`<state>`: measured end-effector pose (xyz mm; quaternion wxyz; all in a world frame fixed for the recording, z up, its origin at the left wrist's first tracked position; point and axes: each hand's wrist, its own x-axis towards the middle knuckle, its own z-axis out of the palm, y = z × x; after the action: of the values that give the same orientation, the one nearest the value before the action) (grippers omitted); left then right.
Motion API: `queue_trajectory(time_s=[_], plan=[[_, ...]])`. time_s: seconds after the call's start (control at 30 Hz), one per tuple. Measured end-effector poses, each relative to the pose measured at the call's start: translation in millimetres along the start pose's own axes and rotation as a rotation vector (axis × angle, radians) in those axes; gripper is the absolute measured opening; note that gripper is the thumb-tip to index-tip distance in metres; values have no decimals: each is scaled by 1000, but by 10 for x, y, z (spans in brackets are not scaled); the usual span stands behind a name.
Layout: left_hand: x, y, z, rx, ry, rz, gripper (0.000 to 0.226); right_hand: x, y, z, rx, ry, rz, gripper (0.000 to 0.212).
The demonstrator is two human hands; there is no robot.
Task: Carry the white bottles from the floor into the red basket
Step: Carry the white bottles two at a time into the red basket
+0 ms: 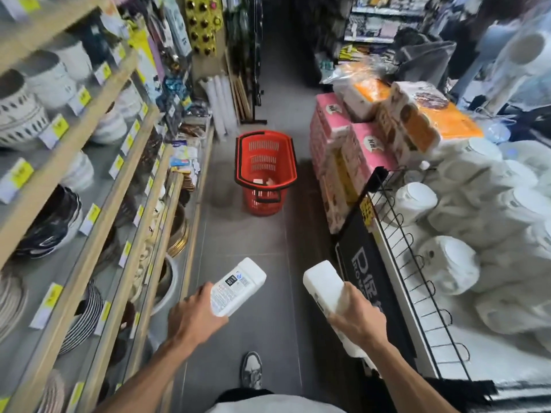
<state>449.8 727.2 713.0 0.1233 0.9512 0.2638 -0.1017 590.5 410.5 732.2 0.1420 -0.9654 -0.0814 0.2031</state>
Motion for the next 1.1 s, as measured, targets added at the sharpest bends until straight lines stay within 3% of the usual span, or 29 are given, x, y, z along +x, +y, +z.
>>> queue_trajectory(time_s=[0.2, 0.63, 0.87, 1.1], plan=[[551, -201, -267, -59, -27, -18, 72, 431, -544, -62, 2, -11, -7, 72], [1905, -395, -721, -59, -8, -129, 70, 1803, -1471, -167, -25, -24, -63, 62], [2815, -387, -953, -50, 49, -149, 82, 2787, -1900, -396, -28, -32, -94, 56], [3589, -318, -1209, -45, 59, -147, 73, 3513, -2285, -636, -6, -18, -77, 61]])
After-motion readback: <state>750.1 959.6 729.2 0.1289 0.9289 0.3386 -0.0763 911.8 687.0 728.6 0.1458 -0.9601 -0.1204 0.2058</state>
